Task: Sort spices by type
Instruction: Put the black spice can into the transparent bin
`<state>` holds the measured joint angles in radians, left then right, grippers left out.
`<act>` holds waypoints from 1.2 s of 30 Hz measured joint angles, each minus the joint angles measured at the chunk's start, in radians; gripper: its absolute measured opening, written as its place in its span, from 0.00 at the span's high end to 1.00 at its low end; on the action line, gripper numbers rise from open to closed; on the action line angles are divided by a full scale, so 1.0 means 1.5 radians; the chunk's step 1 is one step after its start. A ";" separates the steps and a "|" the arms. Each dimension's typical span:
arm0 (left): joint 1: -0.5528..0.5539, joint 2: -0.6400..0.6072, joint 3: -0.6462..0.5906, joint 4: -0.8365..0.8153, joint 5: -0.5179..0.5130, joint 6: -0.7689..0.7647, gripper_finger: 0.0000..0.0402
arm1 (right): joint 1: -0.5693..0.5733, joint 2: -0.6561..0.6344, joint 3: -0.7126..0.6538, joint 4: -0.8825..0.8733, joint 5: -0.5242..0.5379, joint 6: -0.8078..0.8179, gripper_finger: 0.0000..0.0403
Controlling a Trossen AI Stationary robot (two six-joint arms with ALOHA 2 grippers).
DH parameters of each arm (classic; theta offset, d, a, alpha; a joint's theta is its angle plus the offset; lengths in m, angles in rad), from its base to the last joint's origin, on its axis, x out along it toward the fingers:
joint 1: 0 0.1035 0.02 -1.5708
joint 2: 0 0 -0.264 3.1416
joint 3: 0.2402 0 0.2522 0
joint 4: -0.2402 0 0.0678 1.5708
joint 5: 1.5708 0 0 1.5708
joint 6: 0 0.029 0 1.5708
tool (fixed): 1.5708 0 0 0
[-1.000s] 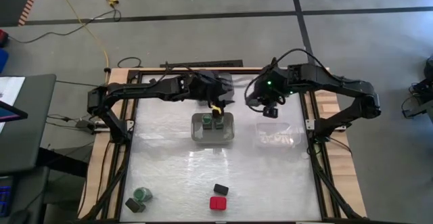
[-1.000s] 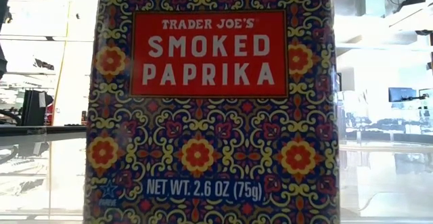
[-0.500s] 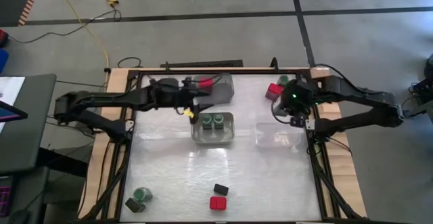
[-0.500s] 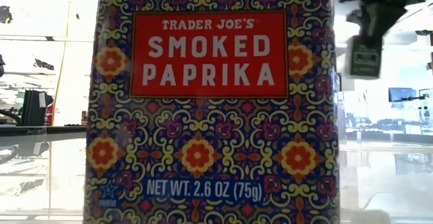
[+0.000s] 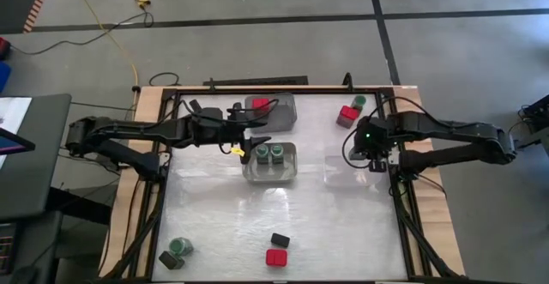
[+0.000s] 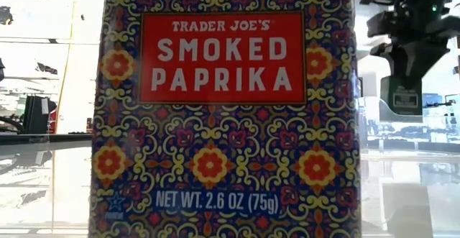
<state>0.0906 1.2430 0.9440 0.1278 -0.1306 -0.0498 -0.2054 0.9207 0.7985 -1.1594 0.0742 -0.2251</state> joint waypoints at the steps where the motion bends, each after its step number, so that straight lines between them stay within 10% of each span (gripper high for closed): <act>1: 0.000 0.000 0.000 -0.001 -0.002 0.000 0.45 | 0.000 0.000 -0.012 0.011 0.000 -0.002 0.61; 36: 0.000 0.000 0.000 -0.001 -0.011 -0.017 0.45 | -0.041 0.007 -0.075 0.061 -0.005 -0.041 0.61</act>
<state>0.0906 1.2434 0.9440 0.1260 -0.1474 -0.0746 -0.2668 0.9306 0.6863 -1.0673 0.0666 -0.2868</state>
